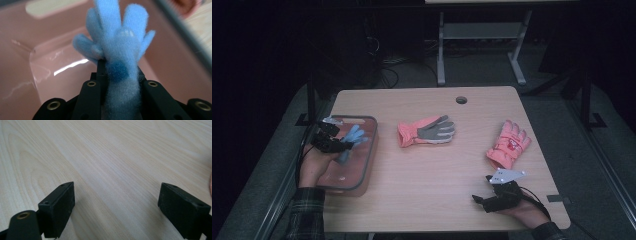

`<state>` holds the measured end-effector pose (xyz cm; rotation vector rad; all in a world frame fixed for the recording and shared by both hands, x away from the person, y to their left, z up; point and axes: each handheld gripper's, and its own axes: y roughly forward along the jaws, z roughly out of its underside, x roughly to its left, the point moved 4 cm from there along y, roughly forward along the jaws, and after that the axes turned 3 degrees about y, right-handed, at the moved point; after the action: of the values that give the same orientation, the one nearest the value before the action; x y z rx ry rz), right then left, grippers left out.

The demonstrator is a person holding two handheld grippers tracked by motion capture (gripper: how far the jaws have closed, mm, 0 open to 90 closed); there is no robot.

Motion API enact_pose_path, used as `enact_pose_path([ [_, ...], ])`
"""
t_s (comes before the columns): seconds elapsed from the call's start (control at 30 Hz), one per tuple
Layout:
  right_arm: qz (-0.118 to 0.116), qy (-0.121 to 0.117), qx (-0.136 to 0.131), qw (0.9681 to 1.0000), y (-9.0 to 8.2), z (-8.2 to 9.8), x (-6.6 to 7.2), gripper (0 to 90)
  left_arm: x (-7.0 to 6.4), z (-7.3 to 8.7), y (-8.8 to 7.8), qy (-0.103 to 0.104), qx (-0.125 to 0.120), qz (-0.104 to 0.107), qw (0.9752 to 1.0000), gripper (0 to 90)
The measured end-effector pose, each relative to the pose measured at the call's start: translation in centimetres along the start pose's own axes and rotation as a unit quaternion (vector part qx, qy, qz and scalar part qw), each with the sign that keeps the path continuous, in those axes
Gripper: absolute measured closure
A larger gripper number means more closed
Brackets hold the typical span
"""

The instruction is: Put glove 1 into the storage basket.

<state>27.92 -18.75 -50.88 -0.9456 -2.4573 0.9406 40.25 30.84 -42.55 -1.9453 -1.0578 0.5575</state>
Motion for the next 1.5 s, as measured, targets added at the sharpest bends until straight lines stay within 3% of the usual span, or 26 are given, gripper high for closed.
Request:
enact_pose_path([
  [0.17,0.0,0.002,0.0,1.0,0.0,0.0,0.0,14.0,0.7,1.0,1.8,-0.007,0.029,0.0,0.9996,75.1],
  [0.53,0.0,0.002,0.0,1.0,0.0,0.0,0.0,14.0,1.0,2.1,3.6,-0.006,0.069,0.006,0.9976,69.4],
  [0.73,0.0,0.002,0.0,1.0,0.0,0.0,0.0,14.0,0.9,2.2,4.0,0.001,0.069,-0.005,0.9976,33.8],
  [0.87,0.0,0.002,0.0,1.0,0.0,0.0,0.0,14.0,1.1,1.7,3.3,-0.003,0.046,-0.018,0.9988,19.4],
  [1.0,0.0,0.002,0.0,1.0,0.0,0.0,0.0,13.9,0.9,1.1,2.1,0.002,0.023,-0.014,0.9997,17.2],
  [1.17,0.0,0.001,0.0,1.0,0.0,0.0,0.0,14.0,-0.2,0.0,0.8,0.007,-0.012,0.007,0.9999,17.0],
  [1.2,0.0,0.002,0.0,1.0,0.0,0.0,0.0,13.9,-0.7,-0.3,0.6,0.004,-0.021,0.019,0.9996,17.0],
  [1.37,0.0,0.002,0.0,1.0,0.0,0.0,0.0,13.9,-2.7,-1.8,0.0,0.012,-0.051,0.05,0.9974,17.1],
  [1.43,0.0,0.002,0.0,1.0,0.0,0.0,0.0,13.9,-3.6,-2.5,-0.3,0.022,-0.058,0.05,0.9969,17.6],
  [1.5,0.0,0.002,0.0,1.0,0.0,0.0,0.0,13.9,-4.3,-3.0,-0.5,0.031,-0.065,0.067,0.9951,18.0],
])
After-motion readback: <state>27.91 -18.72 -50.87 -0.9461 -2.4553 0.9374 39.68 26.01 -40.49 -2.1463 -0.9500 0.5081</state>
